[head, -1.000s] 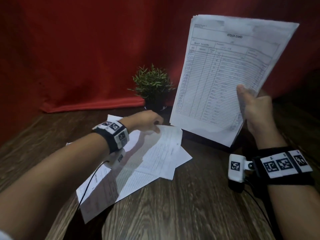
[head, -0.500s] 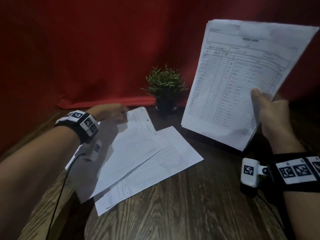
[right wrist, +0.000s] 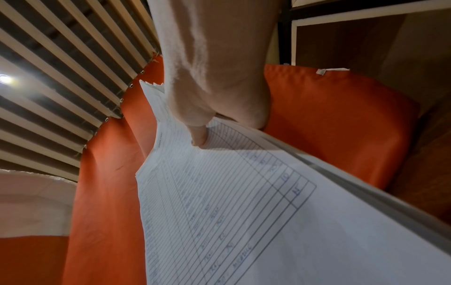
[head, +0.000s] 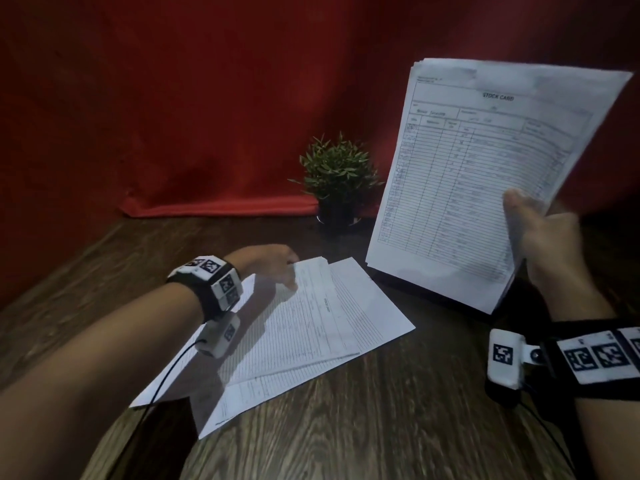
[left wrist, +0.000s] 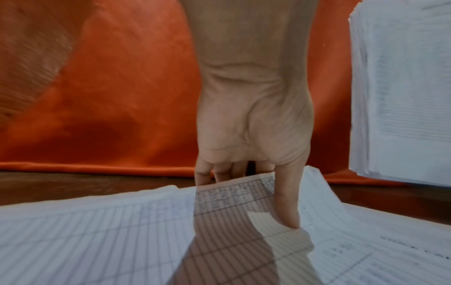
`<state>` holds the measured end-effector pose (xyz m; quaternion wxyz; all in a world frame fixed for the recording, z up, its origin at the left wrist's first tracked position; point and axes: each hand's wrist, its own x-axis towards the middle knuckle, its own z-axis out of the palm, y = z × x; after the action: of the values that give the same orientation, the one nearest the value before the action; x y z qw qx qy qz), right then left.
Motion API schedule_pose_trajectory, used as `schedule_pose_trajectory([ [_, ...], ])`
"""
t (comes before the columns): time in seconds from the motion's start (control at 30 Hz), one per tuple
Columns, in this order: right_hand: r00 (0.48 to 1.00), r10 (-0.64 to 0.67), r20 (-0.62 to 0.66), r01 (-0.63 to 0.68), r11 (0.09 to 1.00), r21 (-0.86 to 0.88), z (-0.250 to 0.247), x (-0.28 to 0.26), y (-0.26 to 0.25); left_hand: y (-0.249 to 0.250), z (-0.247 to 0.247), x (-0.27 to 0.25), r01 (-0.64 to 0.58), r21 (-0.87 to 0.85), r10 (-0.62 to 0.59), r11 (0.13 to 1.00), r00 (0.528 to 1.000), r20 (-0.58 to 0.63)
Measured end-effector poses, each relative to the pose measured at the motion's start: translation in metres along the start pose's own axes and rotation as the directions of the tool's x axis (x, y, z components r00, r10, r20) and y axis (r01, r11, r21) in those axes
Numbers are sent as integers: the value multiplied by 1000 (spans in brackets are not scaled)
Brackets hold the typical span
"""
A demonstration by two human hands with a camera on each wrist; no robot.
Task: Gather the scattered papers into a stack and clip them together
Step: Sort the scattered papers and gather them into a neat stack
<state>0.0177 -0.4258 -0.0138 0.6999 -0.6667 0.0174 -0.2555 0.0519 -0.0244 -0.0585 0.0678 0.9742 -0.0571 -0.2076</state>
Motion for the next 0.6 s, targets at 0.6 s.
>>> schedule_pose_trajectory([
  [0.6, 995, -50, -82, 57, 995, 80, -25, 15, -10, 18, -3, 23, 49, -283, -84, 958, 990, -111],
])
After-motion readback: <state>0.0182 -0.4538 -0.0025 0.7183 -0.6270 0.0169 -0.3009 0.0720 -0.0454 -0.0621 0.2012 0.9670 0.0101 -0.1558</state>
